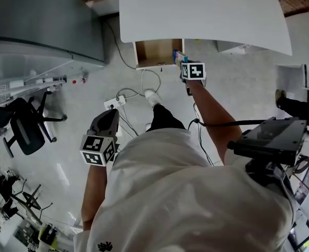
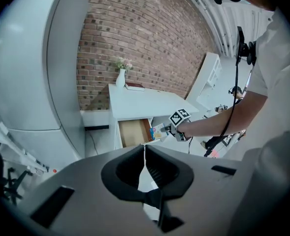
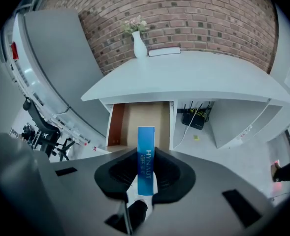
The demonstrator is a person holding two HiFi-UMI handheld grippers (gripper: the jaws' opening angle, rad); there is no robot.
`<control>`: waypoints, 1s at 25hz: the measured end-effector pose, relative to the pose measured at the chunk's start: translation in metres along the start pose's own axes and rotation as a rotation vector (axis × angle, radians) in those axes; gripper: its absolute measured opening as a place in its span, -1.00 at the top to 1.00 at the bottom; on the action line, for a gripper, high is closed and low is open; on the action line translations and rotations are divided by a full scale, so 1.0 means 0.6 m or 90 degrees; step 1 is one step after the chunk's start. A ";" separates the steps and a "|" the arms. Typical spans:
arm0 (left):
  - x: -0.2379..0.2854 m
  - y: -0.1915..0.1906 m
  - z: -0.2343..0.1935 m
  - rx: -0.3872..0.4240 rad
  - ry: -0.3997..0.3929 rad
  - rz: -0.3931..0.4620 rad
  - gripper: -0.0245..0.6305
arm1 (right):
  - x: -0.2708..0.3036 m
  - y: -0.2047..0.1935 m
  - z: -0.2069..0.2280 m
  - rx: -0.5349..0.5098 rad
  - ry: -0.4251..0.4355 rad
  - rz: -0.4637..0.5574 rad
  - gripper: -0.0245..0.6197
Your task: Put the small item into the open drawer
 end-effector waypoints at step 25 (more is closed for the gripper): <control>0.068 0.073 -0.072 -0.067 0.054 -0.031 0.84 | 0.242 0.059 0.049 0.061 -0.055 -0.091 0.61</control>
Point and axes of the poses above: the fingertips, and each gripper's own axes: x forward along the fingers, z to its right, y out of its top, the point moved 9 cm from there along -x, backward along the fingers, and after that the axes turned 2 degrees about -y, right-handed, at the moved point
